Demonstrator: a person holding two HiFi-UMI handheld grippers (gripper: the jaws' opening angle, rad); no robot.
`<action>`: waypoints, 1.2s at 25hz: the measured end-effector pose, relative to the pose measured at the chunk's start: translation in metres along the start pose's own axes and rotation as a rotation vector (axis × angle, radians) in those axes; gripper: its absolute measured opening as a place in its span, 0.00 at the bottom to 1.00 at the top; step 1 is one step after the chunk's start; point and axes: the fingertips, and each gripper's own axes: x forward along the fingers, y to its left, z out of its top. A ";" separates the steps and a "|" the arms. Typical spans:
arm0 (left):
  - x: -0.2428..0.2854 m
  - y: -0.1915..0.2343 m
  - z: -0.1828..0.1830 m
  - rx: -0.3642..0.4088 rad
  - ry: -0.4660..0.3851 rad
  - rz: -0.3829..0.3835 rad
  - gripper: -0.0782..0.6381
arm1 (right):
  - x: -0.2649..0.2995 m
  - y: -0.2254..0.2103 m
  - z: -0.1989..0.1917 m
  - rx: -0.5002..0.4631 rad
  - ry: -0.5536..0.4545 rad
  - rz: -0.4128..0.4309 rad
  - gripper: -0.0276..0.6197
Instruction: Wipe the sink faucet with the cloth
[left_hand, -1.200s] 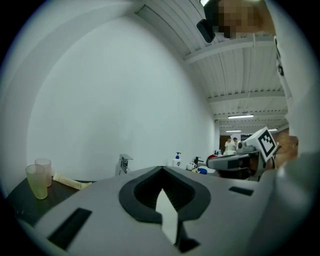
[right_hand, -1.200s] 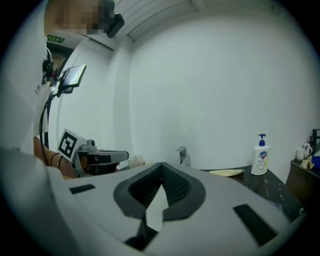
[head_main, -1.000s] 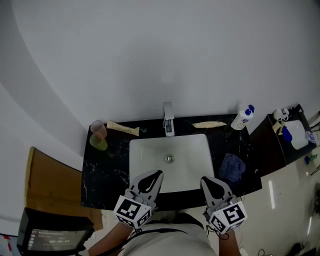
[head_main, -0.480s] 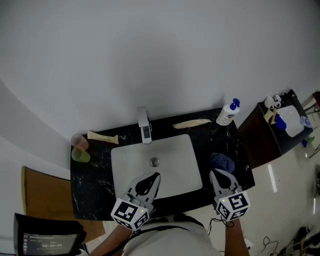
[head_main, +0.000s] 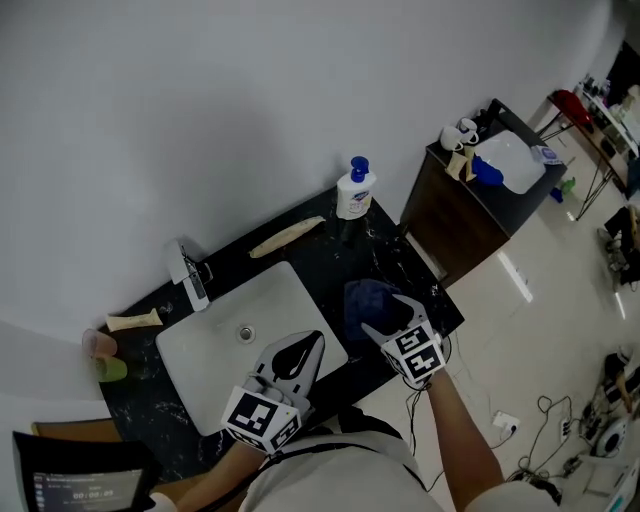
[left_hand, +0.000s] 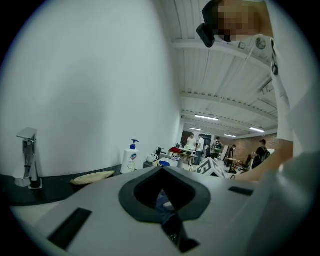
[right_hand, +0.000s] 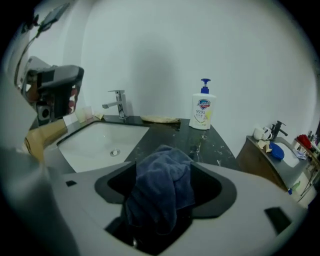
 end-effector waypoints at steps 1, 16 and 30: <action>0.004 -0.004 -0.003 0.002 0.000 -0.015 0.11 | 0.006 -0.003 -0.004 -0.012 0.027 -0.004 0.55; -0.015 0.019 -0.006 -0.017 0.021 0.094 0.11 | 0.032 -0.013 -0.020 0.030 0.126 0.010 0.18; -0.172 0.106 0.003 -0.046 -0.094 0.596 0.11 | 0.063 0.172 0.220 -0.065 -0.358 0.517 0.18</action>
